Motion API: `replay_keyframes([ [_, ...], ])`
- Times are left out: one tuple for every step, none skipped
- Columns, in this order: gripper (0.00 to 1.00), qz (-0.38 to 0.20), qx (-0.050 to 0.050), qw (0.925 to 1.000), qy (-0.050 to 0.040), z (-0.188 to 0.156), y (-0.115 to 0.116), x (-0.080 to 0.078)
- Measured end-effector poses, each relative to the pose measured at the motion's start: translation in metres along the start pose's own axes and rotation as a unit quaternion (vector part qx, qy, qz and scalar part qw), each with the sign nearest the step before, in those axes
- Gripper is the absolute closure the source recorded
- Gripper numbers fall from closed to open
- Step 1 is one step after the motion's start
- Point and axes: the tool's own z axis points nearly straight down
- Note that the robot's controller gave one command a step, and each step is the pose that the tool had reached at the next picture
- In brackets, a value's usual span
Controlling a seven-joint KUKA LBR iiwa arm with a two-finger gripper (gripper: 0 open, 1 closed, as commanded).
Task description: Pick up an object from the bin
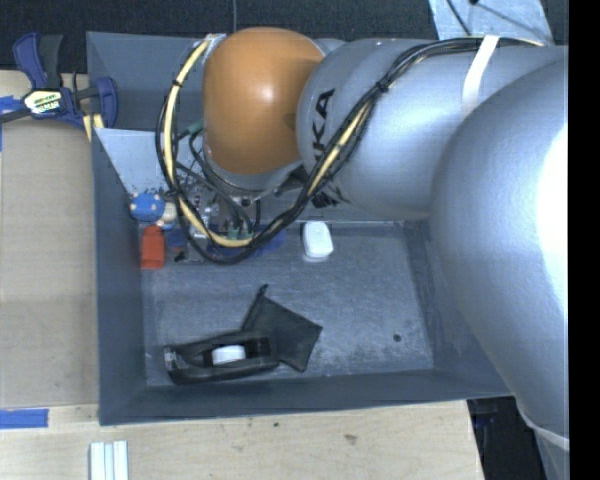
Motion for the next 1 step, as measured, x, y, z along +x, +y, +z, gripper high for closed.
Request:
replay_keyframes([
  [1.00, 0.001, 0.000, 1.0000, -0.0001, -0.0660, -0.0112, -0.0017],
])
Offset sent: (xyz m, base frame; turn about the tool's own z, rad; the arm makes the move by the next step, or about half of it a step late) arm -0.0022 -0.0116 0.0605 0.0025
